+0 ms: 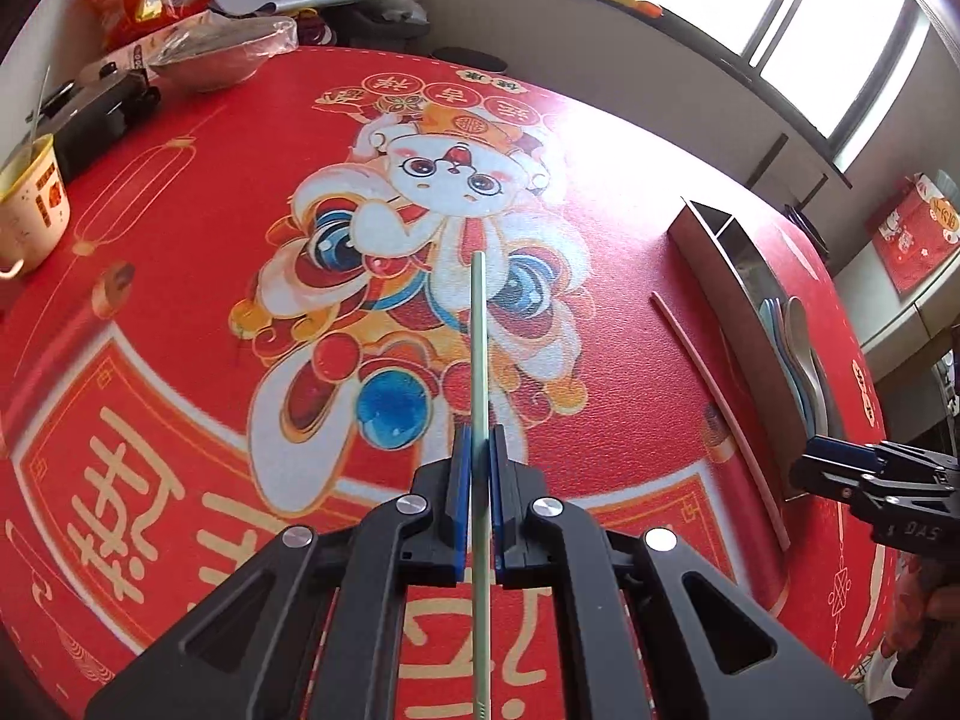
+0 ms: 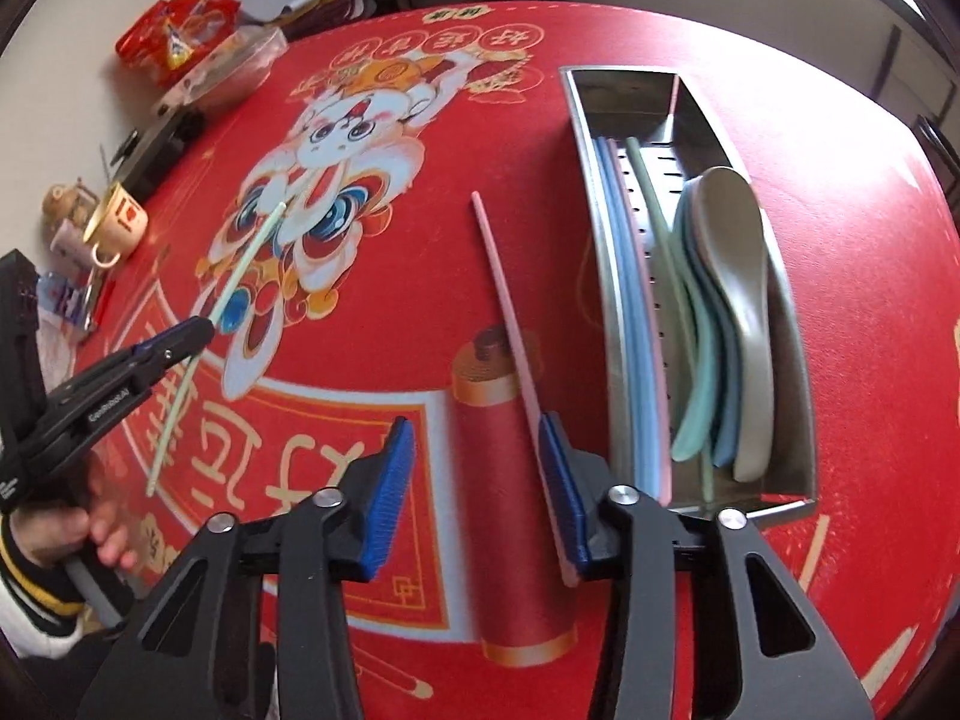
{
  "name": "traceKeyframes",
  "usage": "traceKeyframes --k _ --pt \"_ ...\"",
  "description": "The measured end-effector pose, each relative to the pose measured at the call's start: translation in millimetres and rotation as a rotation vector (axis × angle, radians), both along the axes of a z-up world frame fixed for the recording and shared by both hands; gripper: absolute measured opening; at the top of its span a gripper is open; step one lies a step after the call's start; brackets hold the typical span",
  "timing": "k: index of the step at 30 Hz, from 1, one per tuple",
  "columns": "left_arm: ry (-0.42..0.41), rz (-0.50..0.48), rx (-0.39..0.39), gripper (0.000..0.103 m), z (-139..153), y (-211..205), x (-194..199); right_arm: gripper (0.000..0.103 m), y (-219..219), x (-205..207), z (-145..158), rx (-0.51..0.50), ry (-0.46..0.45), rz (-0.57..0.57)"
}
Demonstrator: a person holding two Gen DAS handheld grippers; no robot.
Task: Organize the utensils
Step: 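Grasp the pink chopstick with the right gripper while the left holds the green chopstick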
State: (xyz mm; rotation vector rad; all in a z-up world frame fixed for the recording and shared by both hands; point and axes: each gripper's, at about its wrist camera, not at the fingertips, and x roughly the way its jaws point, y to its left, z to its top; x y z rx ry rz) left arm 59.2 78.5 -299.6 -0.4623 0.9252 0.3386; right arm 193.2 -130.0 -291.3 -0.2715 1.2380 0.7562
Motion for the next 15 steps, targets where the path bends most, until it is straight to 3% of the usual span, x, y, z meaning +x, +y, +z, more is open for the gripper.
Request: traceKeyframes --k 5,11,15 --pt "-0.011 0.003 0.005 0.006 1.0 12.1 -15.7 0.022 26.6 8.6 -20.0 -0.089 -0.024 -0.013" --pt "-0.012 -0.002 -0.010 0.006 -2.1 23.8 -26.5 0.022 37.5 18.0 -29.4 -0.176 -0.089 -0.072" --pt "-0.017 0.004 -0.023 0.006 -3.2 30.7 -29.7 0.021 38.1 18.8 -34.6 -0.200 -0.085 -0.095"
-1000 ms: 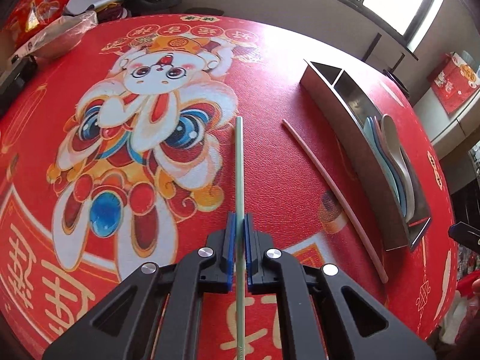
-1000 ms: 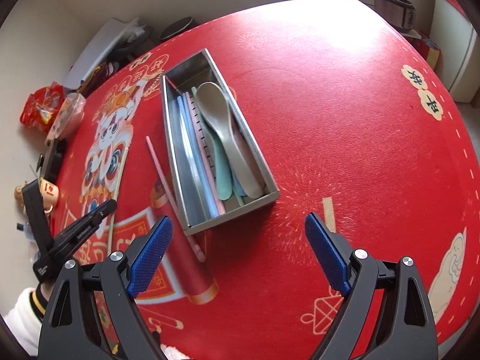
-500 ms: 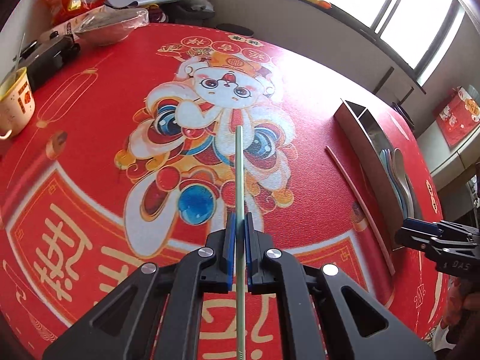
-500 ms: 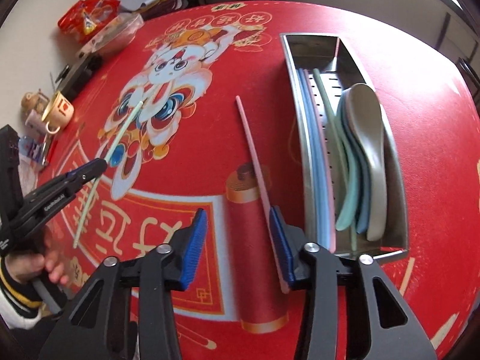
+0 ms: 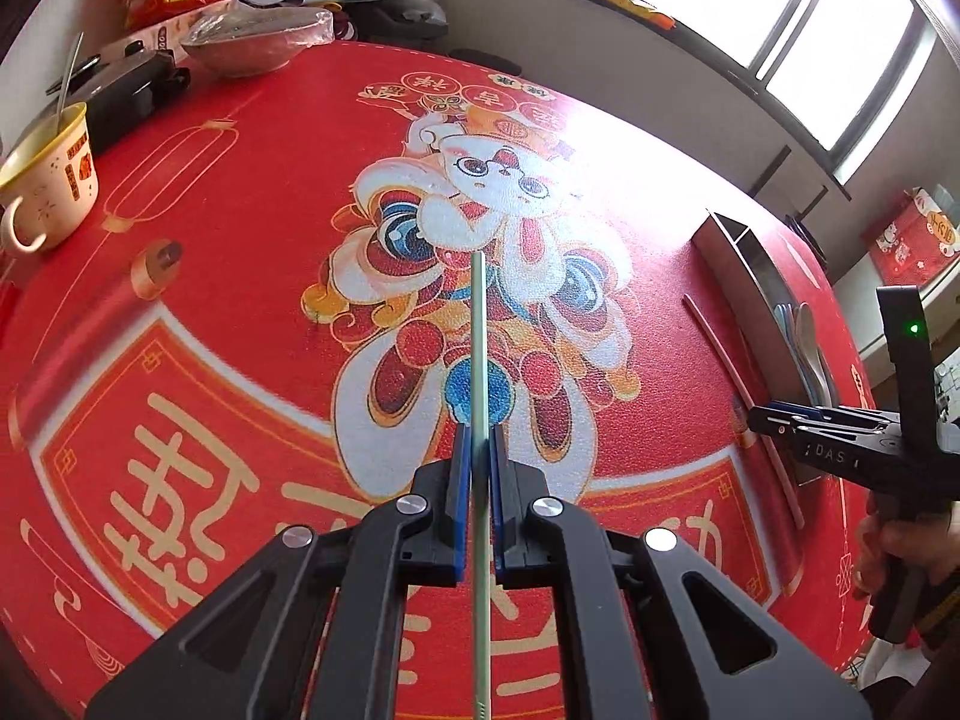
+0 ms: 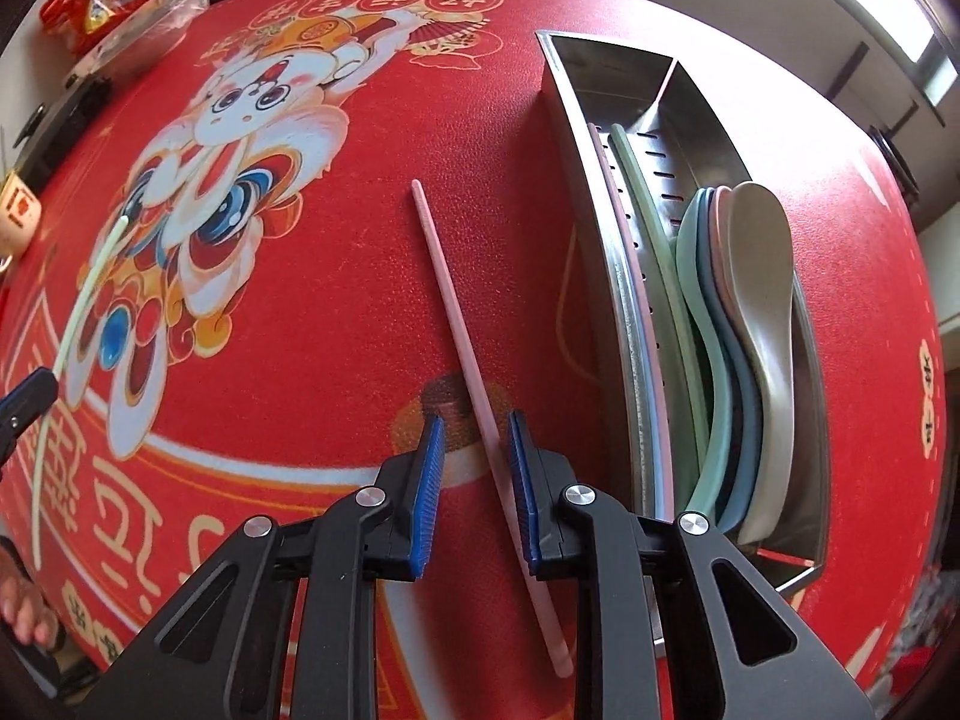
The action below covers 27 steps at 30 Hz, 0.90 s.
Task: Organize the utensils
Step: 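Grasp the pink chopstick with the right gripper while the left holds the green chopstick, then carry the pink chopstick into the steel tray and open the right gripper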
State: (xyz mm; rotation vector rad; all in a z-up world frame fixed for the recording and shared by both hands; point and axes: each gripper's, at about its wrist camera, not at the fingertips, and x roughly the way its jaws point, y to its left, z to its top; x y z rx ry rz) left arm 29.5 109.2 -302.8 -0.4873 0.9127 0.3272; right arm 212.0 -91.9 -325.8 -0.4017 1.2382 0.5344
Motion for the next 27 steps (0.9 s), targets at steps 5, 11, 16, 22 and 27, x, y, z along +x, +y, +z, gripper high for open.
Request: traceKeyframes --k 5,11,16,22,27 --pt "-0.008 -0.013 -0.014 0.006 -0.5 0.2 1.8 0.013 -3.1 -8.3 -2.7 0.038 0.049 -0.004" --pt "-0.005 -0.034 -0.027 0.006 -2.3 -6.8 9.0 0.013 -11.8 -24.5 -1.9 0.048 0.063 0.026" --pt "-0.002 -0.043 -0.030 0.006 -3.1 -13.0 12.0 0.013 -18.5 -34.0 -2.2 0.056 0.056 0.057" --pt "-0.003 -0.033 -0.041 0.006 -2.3 -16.7 13.8 0.006 -21.3 -36.5 -1.5 0.090 0.078 0.087" --pt "-0.015 -0.021 -0.038 0.006 2.3 -20.3 12.8 0.006 -39.5 -34.5 7.3 0.204 0.113 0.047"
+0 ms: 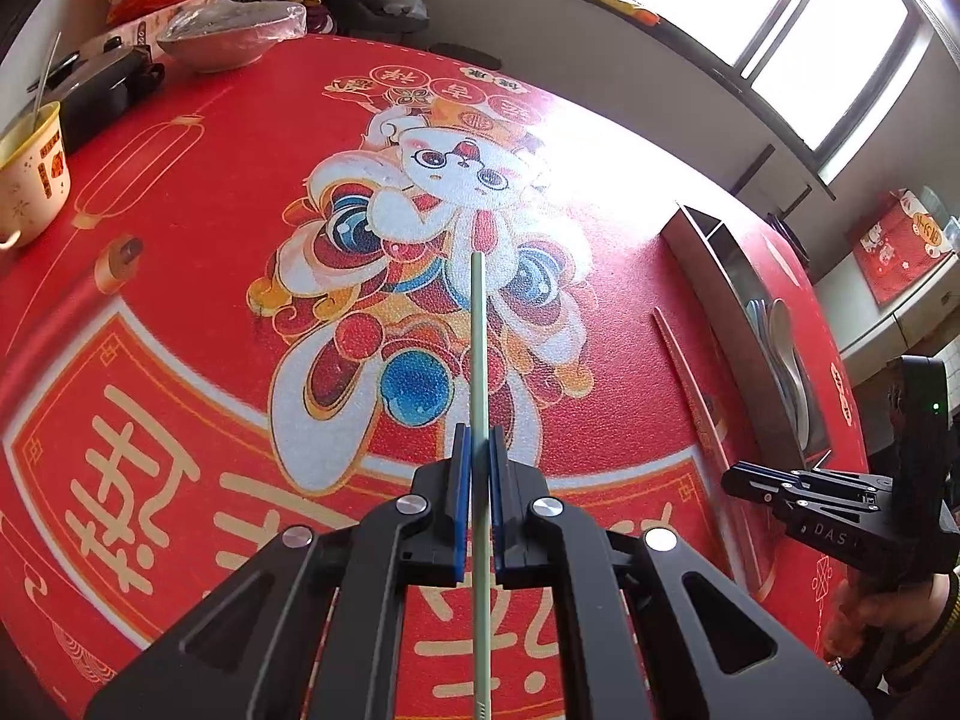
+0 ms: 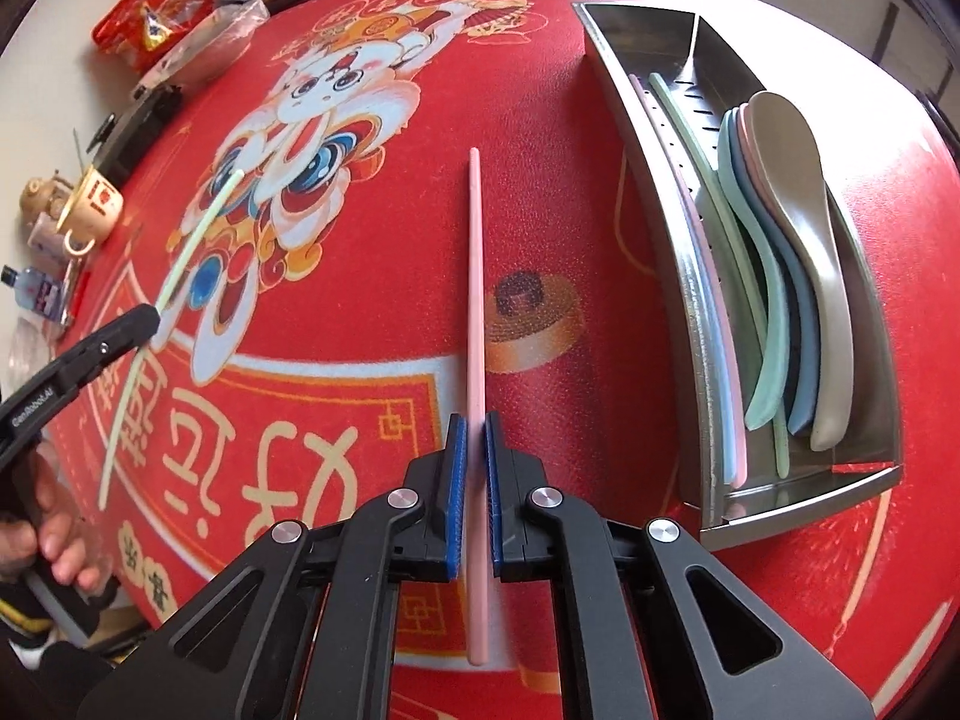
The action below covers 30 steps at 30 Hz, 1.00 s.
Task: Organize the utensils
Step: 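Carry the pink chopstick into the steel tray and open the right gripper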
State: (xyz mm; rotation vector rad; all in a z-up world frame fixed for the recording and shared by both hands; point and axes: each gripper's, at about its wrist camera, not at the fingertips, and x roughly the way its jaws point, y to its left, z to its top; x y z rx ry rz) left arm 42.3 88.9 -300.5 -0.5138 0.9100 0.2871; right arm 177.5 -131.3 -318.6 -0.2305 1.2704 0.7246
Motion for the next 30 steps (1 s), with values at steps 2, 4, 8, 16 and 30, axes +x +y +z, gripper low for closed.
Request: traceKeyframes --k 2,4,8,16,30 --pt "-0.002 0.008 0.004 0.006 1.4 -1.2 -0.5 0.006 -2.7 1.3 6.8 0.042 -0.009 -0.011" --pt "-0.006 0.016 0.007 0.006 3.2 -2.7 0.0 0.006 -5.9 2.7 15.8 0.075 -0.028 -0.017" --pt "-0.016 0.014 0.016 0.006 7.5 -9.2 6.1 0.006 -15.6 9.5 33.2 0.138 -0.063 -0.038" --pt "-0.033 -0.017 0.021 0.006 13.0 -27.1 19.7 0.006 -55.9 33.0 51.7 0.195 -0.079 -0.155" --pt "-0.030 0.066 0.028 0.006 16.3 -31.2 7.9 0.006 -53.6 96.9 33.7 0.096 -0.092 -0.141"
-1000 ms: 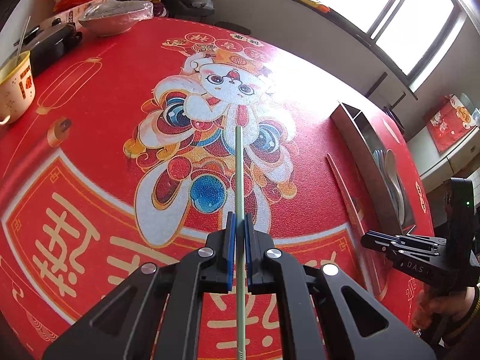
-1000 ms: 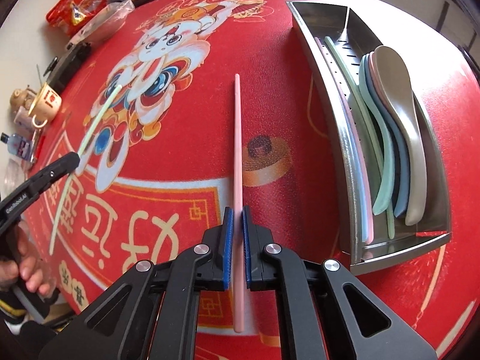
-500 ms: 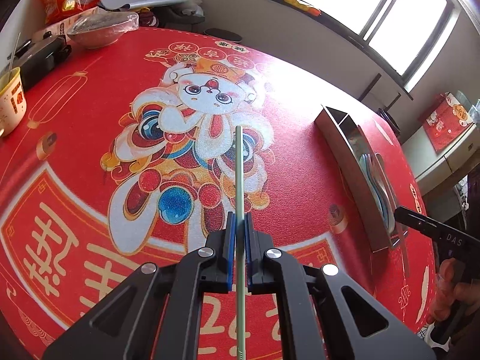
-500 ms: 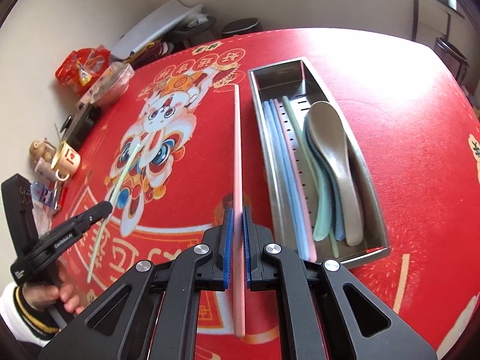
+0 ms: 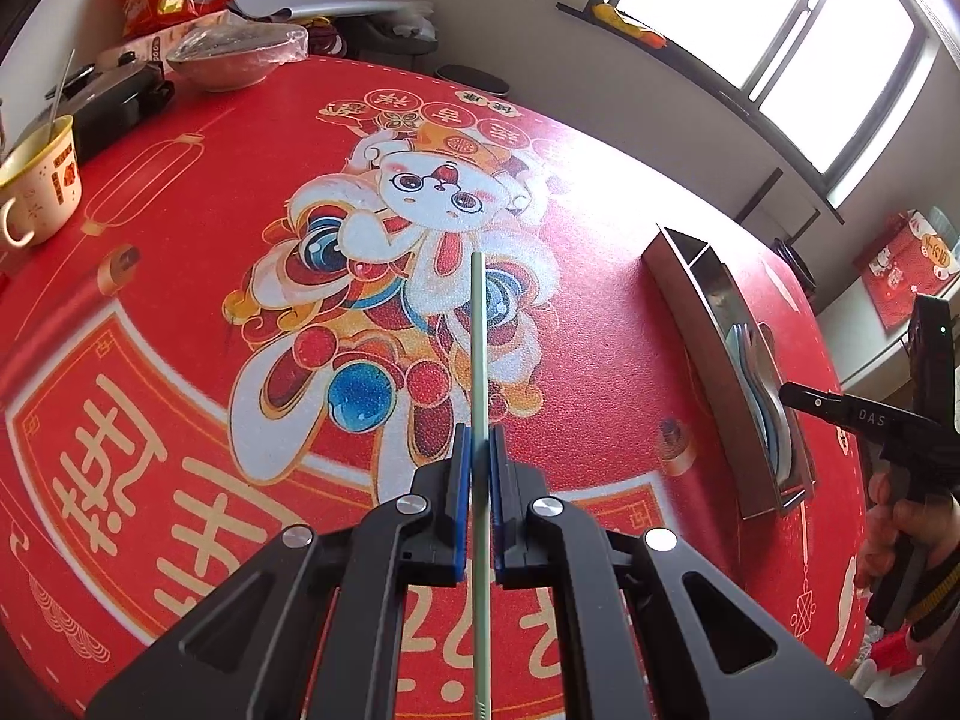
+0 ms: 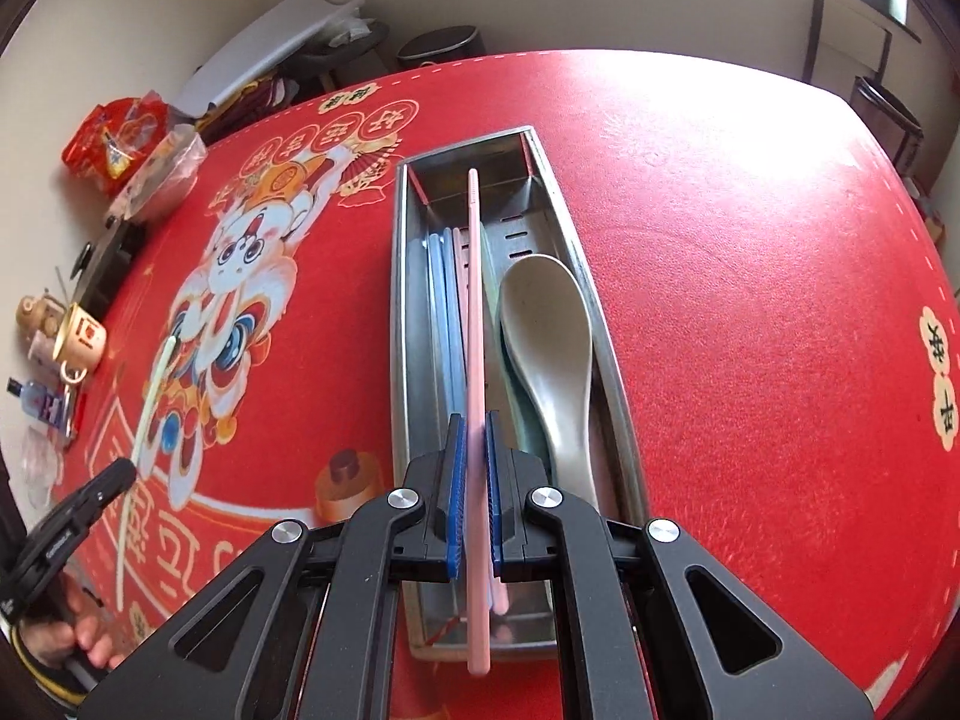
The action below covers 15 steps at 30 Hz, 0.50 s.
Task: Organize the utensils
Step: 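Carry the pink chopstick into the steel tray and open the right gripper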
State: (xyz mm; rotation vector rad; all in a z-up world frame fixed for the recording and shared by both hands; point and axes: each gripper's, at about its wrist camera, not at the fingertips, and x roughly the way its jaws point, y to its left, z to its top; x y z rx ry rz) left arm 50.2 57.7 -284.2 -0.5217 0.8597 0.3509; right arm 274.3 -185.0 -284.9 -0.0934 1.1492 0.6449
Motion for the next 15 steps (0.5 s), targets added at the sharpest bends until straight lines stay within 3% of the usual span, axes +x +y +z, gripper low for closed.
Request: traceKeyframes --k 15 --pt "0.017 0.074 0.007 0.006 1.2 -1.7 -17.5 0.006 25.6 10.0 -25.8 -0.076 0.036 0.059"
